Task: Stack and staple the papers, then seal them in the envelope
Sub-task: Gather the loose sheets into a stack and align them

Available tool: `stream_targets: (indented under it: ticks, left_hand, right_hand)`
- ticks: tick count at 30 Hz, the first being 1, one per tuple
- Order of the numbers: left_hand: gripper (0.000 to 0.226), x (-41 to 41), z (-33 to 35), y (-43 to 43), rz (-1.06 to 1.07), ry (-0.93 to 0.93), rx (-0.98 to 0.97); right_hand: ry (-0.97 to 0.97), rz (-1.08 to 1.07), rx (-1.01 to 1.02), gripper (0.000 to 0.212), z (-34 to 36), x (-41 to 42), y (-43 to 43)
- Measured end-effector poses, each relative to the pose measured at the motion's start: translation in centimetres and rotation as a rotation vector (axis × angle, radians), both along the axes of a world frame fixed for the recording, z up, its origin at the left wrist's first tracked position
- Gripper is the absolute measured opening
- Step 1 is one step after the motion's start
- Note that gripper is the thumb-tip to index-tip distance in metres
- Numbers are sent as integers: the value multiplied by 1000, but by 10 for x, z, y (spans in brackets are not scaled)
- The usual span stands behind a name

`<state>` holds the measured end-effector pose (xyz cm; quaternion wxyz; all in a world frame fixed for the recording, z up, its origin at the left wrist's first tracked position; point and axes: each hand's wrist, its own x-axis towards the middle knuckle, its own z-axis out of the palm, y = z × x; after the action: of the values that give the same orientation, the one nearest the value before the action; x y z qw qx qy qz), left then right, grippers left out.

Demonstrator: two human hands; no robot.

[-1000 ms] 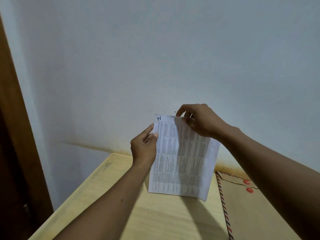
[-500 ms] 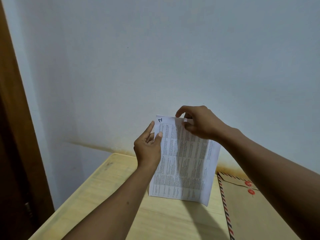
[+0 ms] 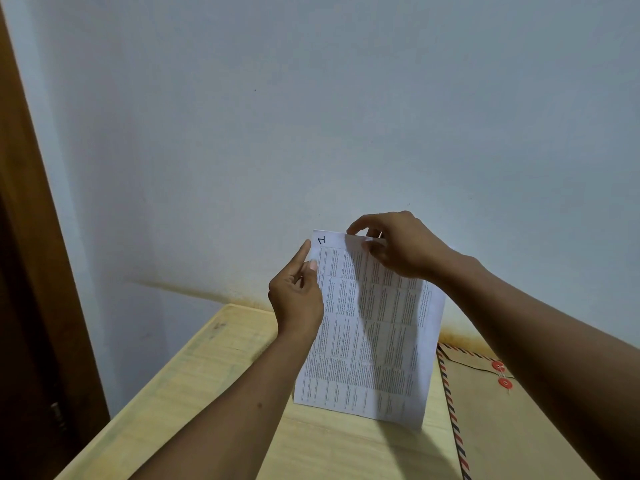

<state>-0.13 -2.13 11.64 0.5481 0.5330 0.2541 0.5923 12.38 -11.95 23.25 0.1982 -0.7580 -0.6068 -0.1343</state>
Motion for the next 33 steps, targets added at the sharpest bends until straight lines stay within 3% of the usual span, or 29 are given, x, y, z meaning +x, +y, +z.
stream_targets:
  ticks: [33]
  left_hand:
    - [32, -4, 4, 3, -77, 38, -77]
  right_hand:
    - [85, 74, 125, 27, 0, 0, 10]
